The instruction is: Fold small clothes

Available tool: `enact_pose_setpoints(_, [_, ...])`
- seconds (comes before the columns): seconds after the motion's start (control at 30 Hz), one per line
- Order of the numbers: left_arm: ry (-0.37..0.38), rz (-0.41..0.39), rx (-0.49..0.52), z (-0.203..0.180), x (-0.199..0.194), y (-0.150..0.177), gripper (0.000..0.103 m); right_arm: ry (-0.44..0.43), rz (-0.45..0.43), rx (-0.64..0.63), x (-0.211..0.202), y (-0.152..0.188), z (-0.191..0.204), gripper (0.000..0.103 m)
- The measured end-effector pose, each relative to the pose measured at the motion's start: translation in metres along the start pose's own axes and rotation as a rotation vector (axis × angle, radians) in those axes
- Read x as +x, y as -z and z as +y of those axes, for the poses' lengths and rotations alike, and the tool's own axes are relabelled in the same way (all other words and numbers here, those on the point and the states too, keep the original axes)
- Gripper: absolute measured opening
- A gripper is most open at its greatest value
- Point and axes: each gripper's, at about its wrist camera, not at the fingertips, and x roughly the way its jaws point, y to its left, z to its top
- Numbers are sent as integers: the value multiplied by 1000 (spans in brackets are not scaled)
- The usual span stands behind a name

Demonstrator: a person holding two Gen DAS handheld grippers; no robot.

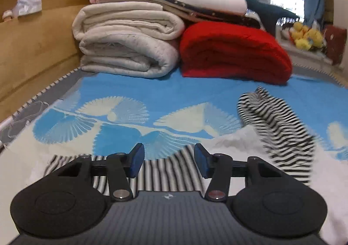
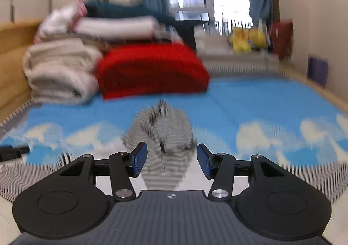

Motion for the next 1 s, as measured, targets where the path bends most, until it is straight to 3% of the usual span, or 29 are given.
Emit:
enact_pose_setpoints(0.07, [-21,21,10,2,16,3,56,-36,26,24,11,-2,-2,52])
enact_pose_setpoints(0.17, [-21,67,-50,20,33,8,56,-31,-34,-54,17,-7,5,52])
enact_pose_setpoints(0.27, [-18,116,-137,51,49,19,56,-44,-11,-53,26,-5,1,52])
enact_pose_setpoints(0.43, [-100,218,-231,107,71,36,56,-63,49,-20,36,0,-1,52])
enact_pose_setpoints(0.57, [-111,285,-398,162,83,49,56,-102,66,-31,33,0,7,52])
enact_pose_setpoints(0.7, [-154,322,-480,201,85,58,56,-144,82,-37,34,-3,13,51])
enact_pose_setpoints(1.0, [-242,395,-615,249,89,77,56,-164,122,-38,40,-2,17,38])
